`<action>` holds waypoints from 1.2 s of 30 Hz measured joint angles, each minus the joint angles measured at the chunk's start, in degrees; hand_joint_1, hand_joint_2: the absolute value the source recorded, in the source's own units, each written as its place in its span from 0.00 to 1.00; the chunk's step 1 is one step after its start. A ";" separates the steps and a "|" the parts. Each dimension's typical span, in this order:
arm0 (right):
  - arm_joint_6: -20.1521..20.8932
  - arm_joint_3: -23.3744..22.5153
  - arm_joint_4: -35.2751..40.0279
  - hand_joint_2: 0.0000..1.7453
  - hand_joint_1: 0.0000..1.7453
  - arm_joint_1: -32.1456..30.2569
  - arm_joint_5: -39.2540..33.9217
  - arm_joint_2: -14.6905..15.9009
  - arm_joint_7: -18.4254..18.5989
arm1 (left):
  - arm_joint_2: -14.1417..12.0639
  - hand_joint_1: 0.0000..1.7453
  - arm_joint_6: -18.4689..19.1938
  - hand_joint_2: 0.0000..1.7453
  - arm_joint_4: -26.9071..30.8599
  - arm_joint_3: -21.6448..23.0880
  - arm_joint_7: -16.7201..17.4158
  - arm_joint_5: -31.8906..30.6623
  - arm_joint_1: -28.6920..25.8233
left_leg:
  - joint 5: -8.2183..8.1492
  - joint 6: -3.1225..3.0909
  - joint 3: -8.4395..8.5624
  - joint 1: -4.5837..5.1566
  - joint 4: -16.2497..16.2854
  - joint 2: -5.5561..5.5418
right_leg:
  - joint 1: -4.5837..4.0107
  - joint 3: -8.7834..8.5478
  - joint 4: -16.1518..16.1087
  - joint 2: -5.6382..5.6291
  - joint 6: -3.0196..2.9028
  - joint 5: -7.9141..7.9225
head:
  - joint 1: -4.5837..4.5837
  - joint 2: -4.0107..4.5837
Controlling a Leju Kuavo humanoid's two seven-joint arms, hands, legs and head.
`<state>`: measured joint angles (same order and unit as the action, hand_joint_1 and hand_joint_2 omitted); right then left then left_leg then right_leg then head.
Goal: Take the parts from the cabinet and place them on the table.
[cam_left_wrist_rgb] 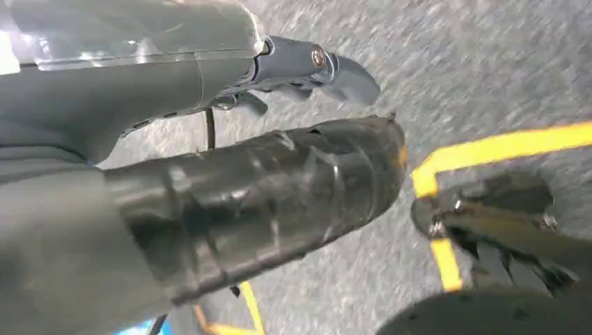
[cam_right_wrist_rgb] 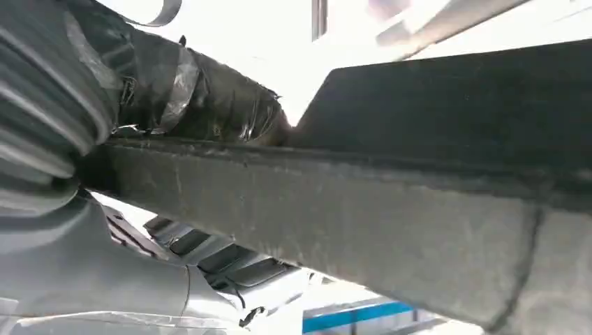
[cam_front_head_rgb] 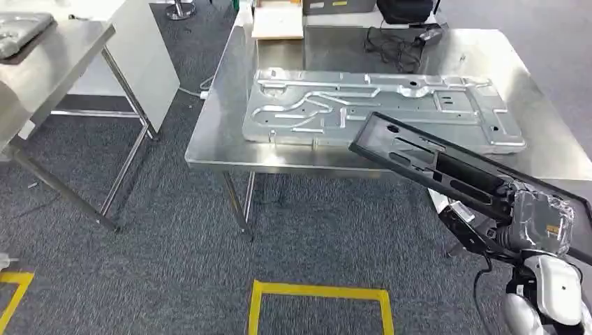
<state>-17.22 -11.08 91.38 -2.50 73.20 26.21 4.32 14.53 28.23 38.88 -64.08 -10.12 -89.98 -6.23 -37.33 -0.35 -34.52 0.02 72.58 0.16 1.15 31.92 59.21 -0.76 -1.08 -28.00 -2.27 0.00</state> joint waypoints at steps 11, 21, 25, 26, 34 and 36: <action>-2.95 15.01 -43.94 1.00 1.00 31.71 4.22 2.05 -0.15 | -8.71 0.00 -8.61 0.00 -18.03 1.70 -0.24 0.85 2.99 | 12.53 -2.95 1.44 0.69 -15.61 -0.36 | -0.09 -3.40 -0.06 0.40 2.48 -0.79 | -0.04 0.00; -3.45 22.18 -46.68 1.00 1.00 36.63 6.71 -2.26 3.02 | -9.46 0.00 -8.36 0.00 -21.89 1.68 2.27 0.79 3.45 | 7.73 -2.06 8.34 -0.13 -16.72 -0.82 | 1.13 6.58 1.79 0.96 3.86 4.58 | -0.07 0.00; -3.52 24.08 -45.07 1.00 1.00 37.73 7.25 -4.20 4.09 | -9.48 0.00 -7.97 0.00 -22.05 1.59 2.62 0.70 3.77 | 5.91 -0.42 8.77 -0.15 -15.42 -1.03 | 0.28 6.62 1.02 0.83 1.68 4.72 | -0.13 0.00; -3.78 24.46 -44.26 1.00 1.00 37.94 7.69 -4.77 4.09 | -9.48 0.00 -7.69 0.00 -22.05 1.59 2.69 0.66 3.81 | 5.96 -0.18 8.92 -0.21 -15.35 -0.95 | 0.31 6.22 1.03 0.81 1.19 4.51 | -0.04 0.00; 4.06 31.76 -37.05 1.00 1.00 41.92 12.57 -12.60 5.82 | -8.17 0.00 -4.13 0.00 -19.31 1.51 1.60 0.04 3.24 | 2.91 0.83 -4.01 -0.63 -1.99 -0.56 | -0.37 2.22 0.30 -0.22 -0.50 1.67 | -0.02 0.00; 4.44 33.32 -36.02 1.00 1.00 42.22 12.59 -14.27 5.88 | -7.89 0.00 -3.78 0.00 -18.71 1.51 1.33 0.02 3.23 | 11.44 -0.45 -1.88 -0.11 -11.25 -0.53 | -0.77 0.99 0.25 -0.20 -0.46 0.84 | -0.02 0.00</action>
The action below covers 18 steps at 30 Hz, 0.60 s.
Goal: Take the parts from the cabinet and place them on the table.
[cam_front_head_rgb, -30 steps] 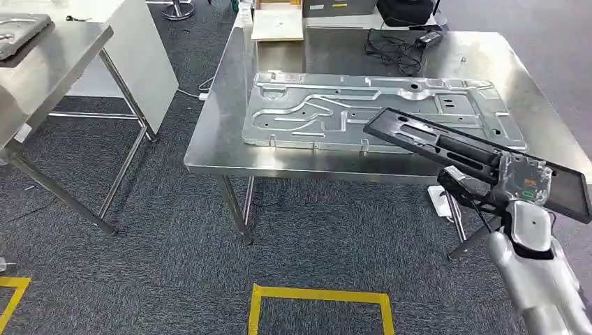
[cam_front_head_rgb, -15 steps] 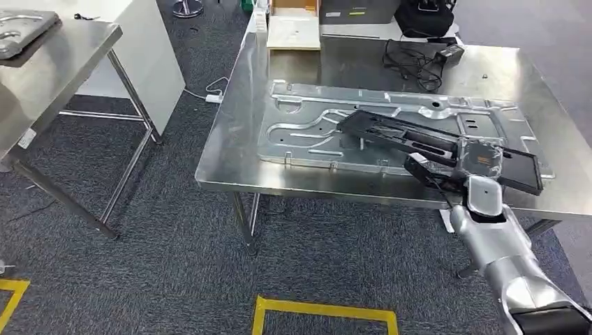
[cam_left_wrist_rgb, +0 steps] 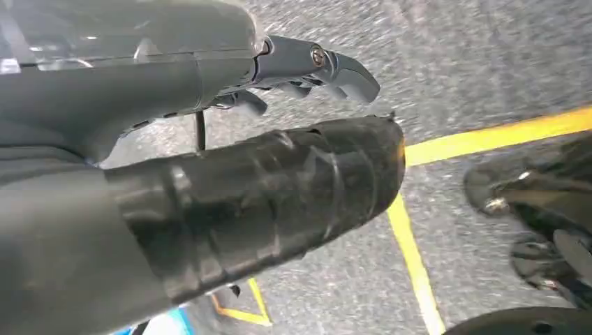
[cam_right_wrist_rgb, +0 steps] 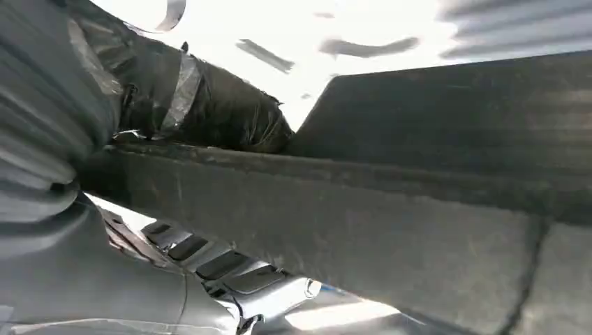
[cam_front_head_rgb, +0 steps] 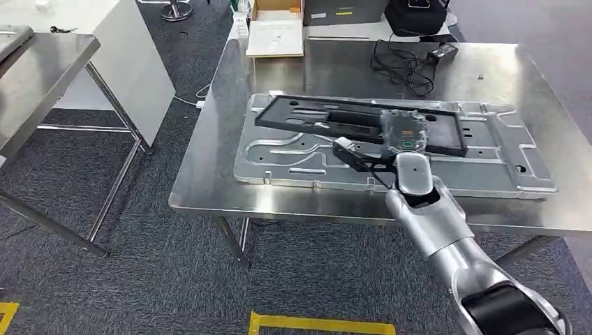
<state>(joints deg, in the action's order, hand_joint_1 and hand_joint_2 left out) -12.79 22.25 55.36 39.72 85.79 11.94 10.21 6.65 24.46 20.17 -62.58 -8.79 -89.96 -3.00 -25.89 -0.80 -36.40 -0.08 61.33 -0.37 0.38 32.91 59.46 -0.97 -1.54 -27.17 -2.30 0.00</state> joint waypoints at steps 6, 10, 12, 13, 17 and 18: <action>1.36 2.98 0.15 0.00 0.00 1.76 0.00 -1.88 0.13 | 0.81 0.00 2.58 1.00 1.14 -0.11 -1.79 0.83 -0.75 | 2.53 0.17 1.04 0.61 -3.77 -0.23 | 0.00 -0.73 -0.58 0.55 0.58 -0.82 | -0.09 0.00; 1.05 4.38 -0.87 0.00 0.00 1.82 -0.29 -2.36 0.26 | 1.42 0.00 4.13 1.00 1.14 -0.63 -1.29 1.36 -0.49 | 2.25 -0.19 1.05 0.60 -3.68 -0.29 | -0.03 -1.11 -1.23 0.57 0.78 -0.89 | -0.11 0.00; 0.70 5.01 -2.05 0.00 0.00 1.42 -0.57 -2.43 0.44 | 1.87 0.00 4.55 0.00 1.14 -0.83 -0.52 1.36 -0.45 | 2.13 -0.39 1.05 0.60 -3.69 -0.33 | -0.03 -1.25 -1.44 0.61 0.89 -0.87 | -0.11 0.00; 0.48 5.10 -2.56 0.00 0.00 1.27 -0.57 -2.43 0.61 | 2.03 0.00 4.68 0.00 1.27 -0.92 -0.15 1.33 -0.45 | 2.12 -0.39 1.06 0.60 -3.69 -0.32 | -0.03 -1.31 -1.50 0.60 0.89 -0.87 | -0.11 0.00; 0.46 5.47 -5.62 0.00 0.00 -0.63 -0.92 -2.36 1.82 | 3.65 0.00 6.76 0.00 4.12 -2.47 0.48 0.87 -0.97 | 2.02 -0.62 1.12 0.60 -3.61 -0.32 | -0.02 -1.51 -1.77 0.60 1.14 -0.81 | -0.11 0.00; 0.63 5.47 -6.03 0.00 0.00 -1.22 -1.05 -2.36 2.20 | 4.45 0.00 7.24 0.00 5.25 -2.66 0.48 0.48 -1.12 | 2.01 -0.64 1.11 0.61 -3.59 -0.32 | -0.01 -1.53 -1.80 0.59 1.25 -0.81 | -0.13 0.00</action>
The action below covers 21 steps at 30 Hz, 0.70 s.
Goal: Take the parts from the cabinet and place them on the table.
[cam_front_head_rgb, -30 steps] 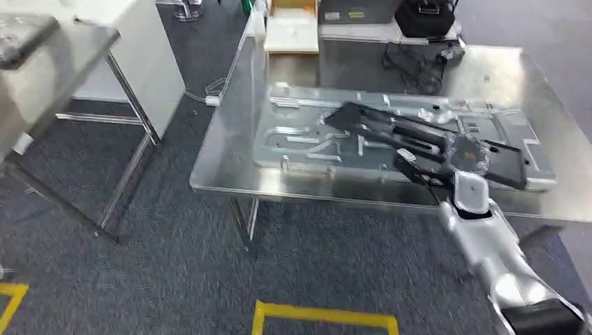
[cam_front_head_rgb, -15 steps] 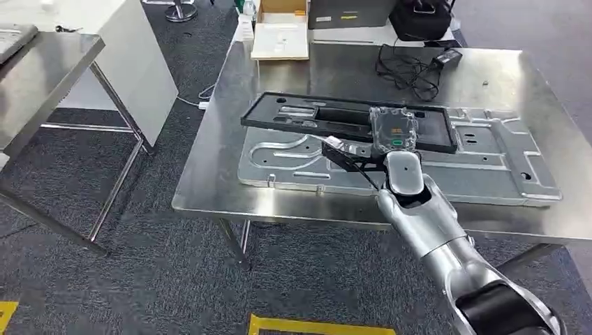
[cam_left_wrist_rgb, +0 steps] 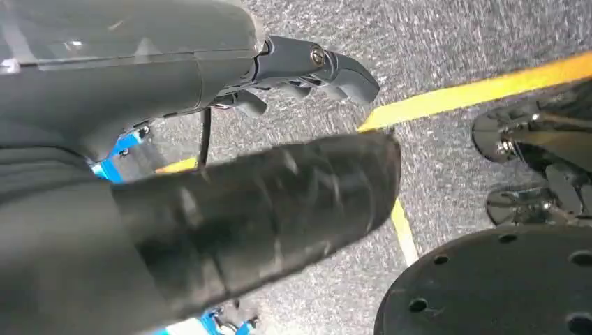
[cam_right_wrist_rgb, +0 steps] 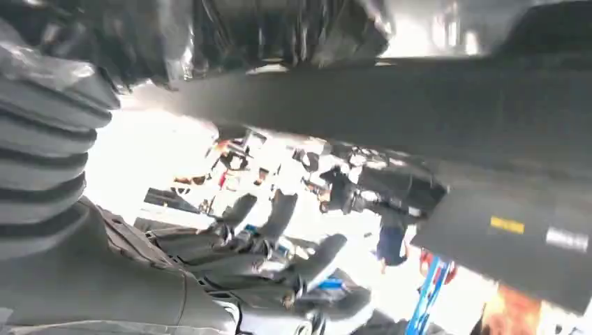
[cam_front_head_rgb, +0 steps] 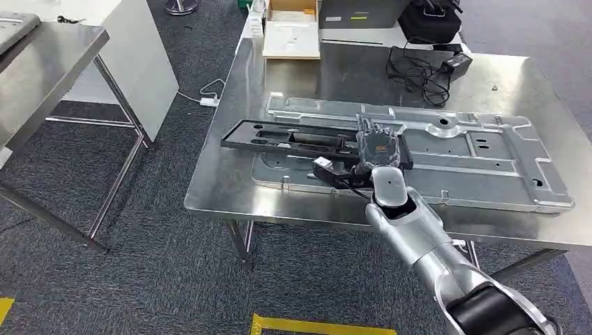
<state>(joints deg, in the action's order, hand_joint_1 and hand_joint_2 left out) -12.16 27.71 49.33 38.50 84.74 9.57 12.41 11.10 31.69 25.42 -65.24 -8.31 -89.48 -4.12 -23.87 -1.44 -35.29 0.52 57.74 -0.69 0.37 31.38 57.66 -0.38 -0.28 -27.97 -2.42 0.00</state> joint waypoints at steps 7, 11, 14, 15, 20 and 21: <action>2.37 -1.38 -1.57 0.00 0.00 -3.40 -0.75 1.60 2.26 | 2.89 0.00 2.75 0.00 7.63 -1.84 -0.50 -0.46 -0.94 | -0.09 -0.26 0.01 0.01 0.18 0.04 | 0.00 -0.10 -0.01 -0.02 0.45 0.04 | 0.00 0.00; 4.78 -2.40 -1.27 0.00 0.00 -3.90 -1.14 1.88 3.00 | 4.08 0.00 3.41 0.00 10.28 -2.41 -1.07 -0.50 -1.17 | -0.06 -0.31 0.04 0.00 0.20 0.09 | -0.01 -0.11 -0.01 -0.08 0.54 0.09 | 0.02 0.00; 5.20 -2.82 0.53 0.00 0.00 -4.07 -2.02 1.92 3.09 | 4.57 0.00 3.63 0.00 11.52 -2.78 -1.25 -0.50 -1.30 | -0.05 -0.33 0.06 0.00 0.20 0.08 | -0.01 -0.11 0.00 -0.07 0.54 0.09 | 0.02 0.00; 4.68 -3.04 1.59 0.00 0.00 -4.26 -2.28 1.92 3.09 | 4.68 0.00 3.71 0.00 11.86 -2.80 -1.35 -0.50 -1.39 | -0.04 -0.33 0.07 -0.01 0.20 0.08 | -0.02 -0.11 0.00 -0.07 0.54 0.09 | 0.02 0.00; -1.71 -3.87 9.86 0.00 0.00 -5.51 0.30 1.92 3.77 | 5.25 0.00 3.93 0.00 13.11 -2.89 -1.64 -0.50 -1.63 | -0.04 -0.33 0.09 -0.03 0.19 0.07 | -0.04 -0.15 0.01 -0.07 0.54 0.08 | 0.02 0.00; -3.89 -3.98 12.11 0.00 0.00 -6.11 1.27 1.92 3.75 | 5.34 0.00 3.81 0.00 13.18 -2.89 -1.66 -0.50 -1.67 | -0.04 -0.33 0.09 -0.03 0.19 0.05 | -0.04 -0.17 0.02 -0.06 0.54 0.08 | 0.02 0.00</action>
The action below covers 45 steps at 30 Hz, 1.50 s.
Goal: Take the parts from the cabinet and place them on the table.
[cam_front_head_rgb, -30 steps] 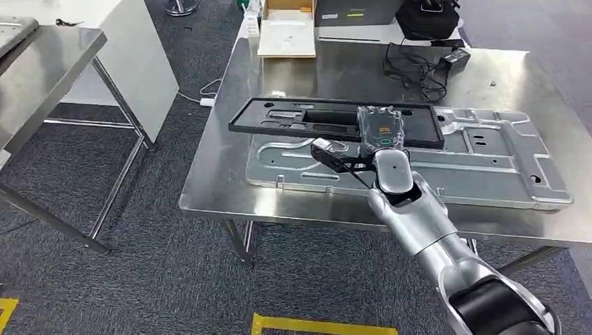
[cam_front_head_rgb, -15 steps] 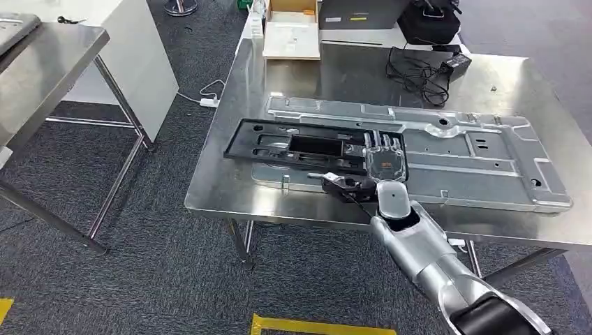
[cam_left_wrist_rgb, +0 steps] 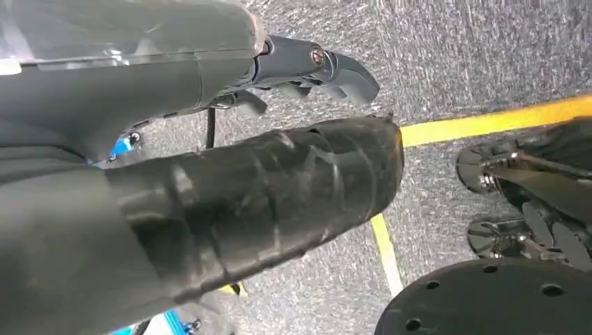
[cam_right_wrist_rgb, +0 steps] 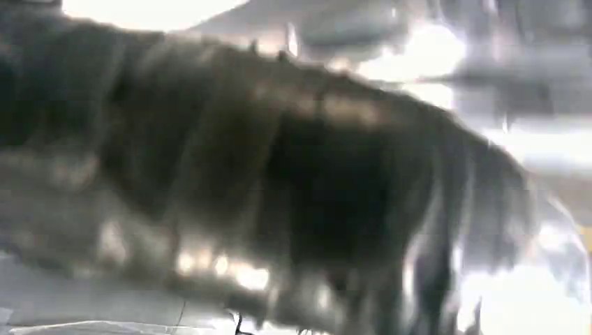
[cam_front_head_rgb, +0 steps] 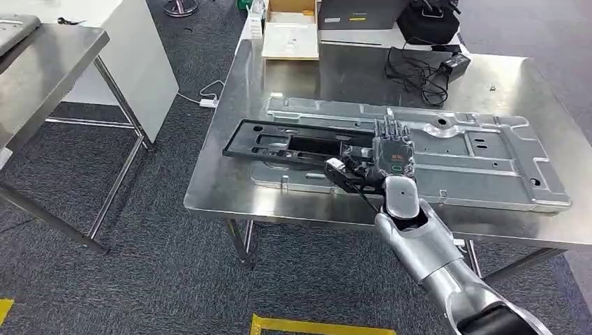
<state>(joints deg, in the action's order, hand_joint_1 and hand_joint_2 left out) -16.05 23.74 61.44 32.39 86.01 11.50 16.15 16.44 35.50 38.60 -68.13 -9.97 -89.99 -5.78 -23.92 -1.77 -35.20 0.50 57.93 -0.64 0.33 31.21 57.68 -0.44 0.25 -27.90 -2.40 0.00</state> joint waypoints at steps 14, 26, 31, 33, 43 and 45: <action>-6.08 3.29 28.75 0.00 0.00 -3.29 -1.38 -4.65 -9.61 | 0.20 0.00 -2.32 0.00 0.07 1.55 0.72 -0.02 -0.67 | 0.66 -1.29 0.44 -0.47 -0.92 0.07 | 0.11 -0.30 -0.26 -0.02 1.05 0.03 | -0.02 0.00; -4.15 19.66 40.69 0.00 0.00 -11.60 -7.13 -3.30 -9.44 | 0.26 0.00 -4.35 0.00 -0.74 2.25 1.50 -0.02 -0.65 | 1.42 -0.42 -1.31 -0.33 0.61 0.35 | 0.24 -1.47 1.37 0.39 0.74 -2.33 | 0.00 0.00; -4.35 20.48 41.31 1.00 0.00 -15.77 -9.81 -2.89 -9.29 | 0.22 0.00 -4.35 0.00 -0.74 2.23 2.08 -0.02 -0.80 | 1.50 1.68 -2.00 -0.71 1.00 0.24 | 0.58 -0.49 0.53 0.47 -1.24 0.07 | 0.02 0.00; -4.22 20.48 41.29 1.00 0.00 -18.25 -11.75 -2.93 -9.07 | 0.24 0.00 -4.35 0.00 -0.68 2.21 2.47 -0.02 -0.81 | -4.37 2.37 -3.84 -0.90 6.44 0.33 | 0.65 0.66 0.41 0.56 -1.87 0.97 | 0.02 0.00; -13.14 16.08 24.27 0.00 0.00 -32.87 -31.51 -4.07 -7.43 | -0.26 0.00 -7.89 0.00 -0.46 0.04 1.12 -0.02 0.71 | -5.76 1.31 7.23 -0.79 -0.87 0.08 | 0.41 4.80 1.08 1.20 0.27 4.79 | -0.02 0.00; -14.71 16.04 20.20 0.00 0.00 -34.70 -34.18 -3.93 -6.44 | -0.26 0.00 -7.37 0.00 -0.46 -0.70 1.44 -0.02 0.75 | -5.12 0.35 6.95 -0.53 -0.83 0.28 | 0.56 4.74 0.50 1.05 1.15 5.73 | 0.04 0.00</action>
<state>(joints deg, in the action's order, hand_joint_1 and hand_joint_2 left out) -30.75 39.78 81.64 -2.31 51.83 7.56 9.71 16.17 28.13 38.14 -68.83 -8.53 -90.01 -5.03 -29.04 -1.41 -28.24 -0.03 57.10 -0.36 0.89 35.95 58.18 0.61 1.41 -22.17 -2.36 0.00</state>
